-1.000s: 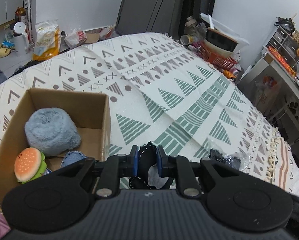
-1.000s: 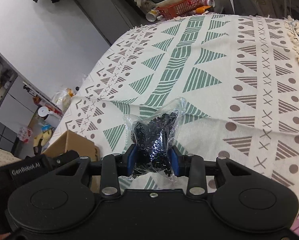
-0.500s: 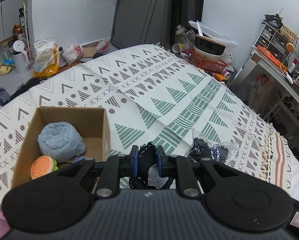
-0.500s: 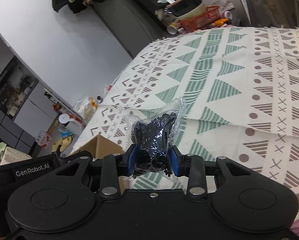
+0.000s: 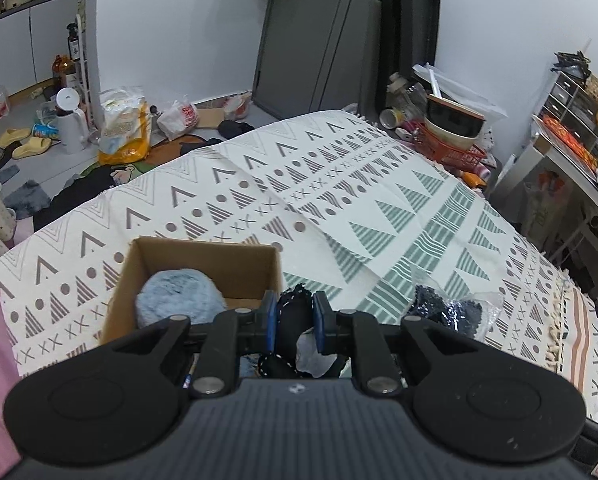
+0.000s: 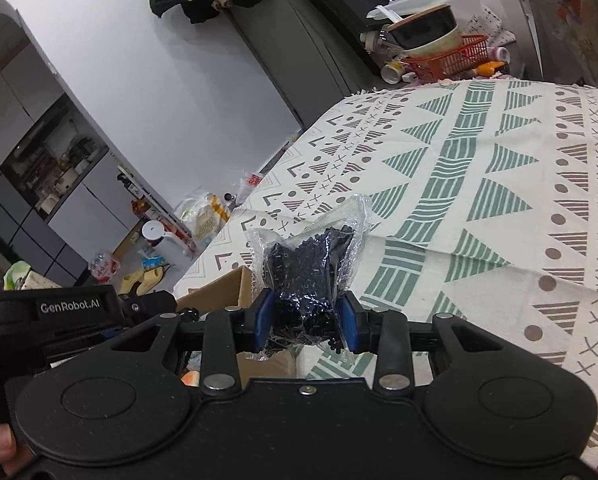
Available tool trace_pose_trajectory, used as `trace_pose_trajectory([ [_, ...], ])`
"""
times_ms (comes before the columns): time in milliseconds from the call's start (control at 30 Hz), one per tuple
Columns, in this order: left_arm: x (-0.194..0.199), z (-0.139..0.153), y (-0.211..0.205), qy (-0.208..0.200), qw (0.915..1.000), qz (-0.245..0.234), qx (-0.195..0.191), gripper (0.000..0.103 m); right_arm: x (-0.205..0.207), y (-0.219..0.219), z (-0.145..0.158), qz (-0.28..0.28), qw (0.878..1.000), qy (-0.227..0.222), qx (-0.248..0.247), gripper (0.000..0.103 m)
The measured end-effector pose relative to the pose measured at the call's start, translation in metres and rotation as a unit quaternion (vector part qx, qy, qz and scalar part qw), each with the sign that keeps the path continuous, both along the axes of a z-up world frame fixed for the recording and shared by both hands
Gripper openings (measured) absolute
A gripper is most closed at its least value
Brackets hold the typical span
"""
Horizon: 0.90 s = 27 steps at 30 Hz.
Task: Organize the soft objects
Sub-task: 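Carry both black bags over the cardboard box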
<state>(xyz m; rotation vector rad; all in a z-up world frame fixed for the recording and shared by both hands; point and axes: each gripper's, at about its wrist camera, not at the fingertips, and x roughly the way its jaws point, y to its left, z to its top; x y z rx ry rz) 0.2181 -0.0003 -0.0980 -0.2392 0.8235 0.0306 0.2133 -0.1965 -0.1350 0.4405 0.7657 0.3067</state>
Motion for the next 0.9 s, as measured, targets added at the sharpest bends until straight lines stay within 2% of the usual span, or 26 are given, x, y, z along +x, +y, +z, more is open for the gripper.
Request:
trace_pose_trajectory([
  [267,0.009,-0.002,0.036,-0.003,0.9996,0.025,-0.013,0.018,-0.004,0.018,0.002,0.018,1.000,-0.014,-0.014,0.035],
  [433,0.008,-0.016,0.053,-0.005,0.9989,0.040,-0.025,0.018,-0.005,0.026,0.002,0.029,0.999,-0.013,-0.020,0.035],
  [567,0.010,-0.035,0.063,0.011,0.9982,0.039,-0.043,0.018,0.000,0.037,-0.002,0.037,0.999,-0.004,-0.025,0.035],
  [900,0.022,-0.080,0.082,0.068,0.9937,0.039,-0.080,0.021,0.004,0.078,0.008,0.068,0.995,-0.033,-0.064,0.035],
])
